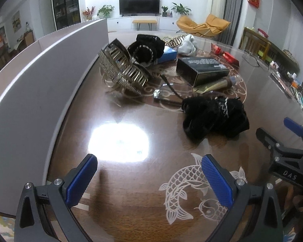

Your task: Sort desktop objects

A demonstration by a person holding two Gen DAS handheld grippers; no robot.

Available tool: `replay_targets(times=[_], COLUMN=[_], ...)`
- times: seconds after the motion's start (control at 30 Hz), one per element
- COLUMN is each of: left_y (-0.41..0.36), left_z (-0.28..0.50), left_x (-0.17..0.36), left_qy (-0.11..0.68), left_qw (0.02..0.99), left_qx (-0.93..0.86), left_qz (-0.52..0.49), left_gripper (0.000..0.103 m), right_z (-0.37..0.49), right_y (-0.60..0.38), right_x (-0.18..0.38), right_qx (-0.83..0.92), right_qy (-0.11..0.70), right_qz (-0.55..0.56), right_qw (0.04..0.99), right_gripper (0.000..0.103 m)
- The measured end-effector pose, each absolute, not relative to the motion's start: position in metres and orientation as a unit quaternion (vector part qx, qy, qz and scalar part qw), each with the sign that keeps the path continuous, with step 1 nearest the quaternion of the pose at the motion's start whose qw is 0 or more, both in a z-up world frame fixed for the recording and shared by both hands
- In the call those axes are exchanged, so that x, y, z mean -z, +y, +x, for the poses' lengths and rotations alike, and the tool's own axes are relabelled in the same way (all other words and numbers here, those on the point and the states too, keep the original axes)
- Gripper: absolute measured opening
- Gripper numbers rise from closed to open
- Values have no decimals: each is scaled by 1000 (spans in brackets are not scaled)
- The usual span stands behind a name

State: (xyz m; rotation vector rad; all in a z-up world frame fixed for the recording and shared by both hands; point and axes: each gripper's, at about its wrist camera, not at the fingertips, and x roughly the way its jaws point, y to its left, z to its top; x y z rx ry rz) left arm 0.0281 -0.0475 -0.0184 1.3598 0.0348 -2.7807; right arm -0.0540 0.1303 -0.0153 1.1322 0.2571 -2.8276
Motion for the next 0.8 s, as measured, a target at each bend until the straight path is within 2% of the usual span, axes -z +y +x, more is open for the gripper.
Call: replay_targets(times=[0.8], left_y=[-45], left_z=[28], left_x=[30], left_qy=[5], left_qw=[28], left_qx=[893], left_qz=[449], left_gripper=[103], right_z=[-57], right_y=[129], right_x=[17], right_qx=[920], right_qy=[87], right_qz=[379], right_qw=[45], right_gripper=[103])
